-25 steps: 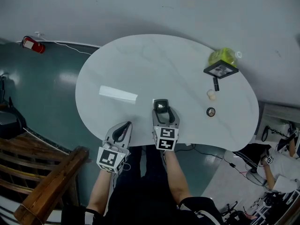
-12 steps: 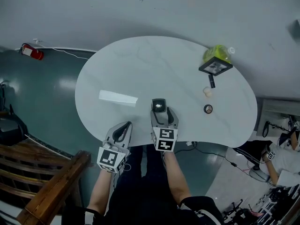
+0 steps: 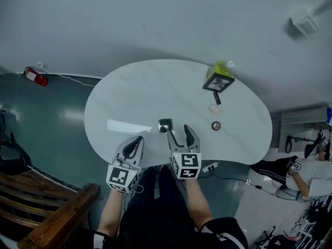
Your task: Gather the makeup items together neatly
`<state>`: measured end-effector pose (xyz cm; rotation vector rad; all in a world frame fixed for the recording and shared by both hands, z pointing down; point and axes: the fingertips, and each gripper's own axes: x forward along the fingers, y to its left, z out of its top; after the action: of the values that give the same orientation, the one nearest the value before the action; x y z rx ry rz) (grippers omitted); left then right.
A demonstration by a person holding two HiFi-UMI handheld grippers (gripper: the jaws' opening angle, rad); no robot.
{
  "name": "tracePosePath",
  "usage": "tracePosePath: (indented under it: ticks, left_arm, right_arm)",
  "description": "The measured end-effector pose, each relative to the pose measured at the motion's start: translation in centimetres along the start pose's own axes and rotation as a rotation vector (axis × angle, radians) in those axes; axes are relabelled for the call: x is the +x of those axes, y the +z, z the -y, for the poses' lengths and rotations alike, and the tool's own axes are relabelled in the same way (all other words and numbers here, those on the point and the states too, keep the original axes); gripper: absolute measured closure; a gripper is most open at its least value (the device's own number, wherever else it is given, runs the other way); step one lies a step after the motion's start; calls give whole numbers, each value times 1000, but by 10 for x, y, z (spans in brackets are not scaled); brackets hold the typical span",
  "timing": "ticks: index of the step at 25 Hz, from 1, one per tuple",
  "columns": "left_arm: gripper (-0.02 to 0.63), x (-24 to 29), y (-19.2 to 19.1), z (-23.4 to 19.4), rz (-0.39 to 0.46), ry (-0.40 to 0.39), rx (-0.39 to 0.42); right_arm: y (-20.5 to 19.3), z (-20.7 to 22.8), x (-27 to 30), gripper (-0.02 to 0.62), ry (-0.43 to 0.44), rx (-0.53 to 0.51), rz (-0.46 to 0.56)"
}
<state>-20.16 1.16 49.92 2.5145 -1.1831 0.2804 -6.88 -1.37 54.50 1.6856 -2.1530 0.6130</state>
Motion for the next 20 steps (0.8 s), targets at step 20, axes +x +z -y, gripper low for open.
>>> tracePosePath:
  ticks: [20]
  left_arm:
    - [586, -41, 135, 71, 216, -38, 162]
  right_arm:
    - [117, 0, -141, 518, 9, -148, 310]
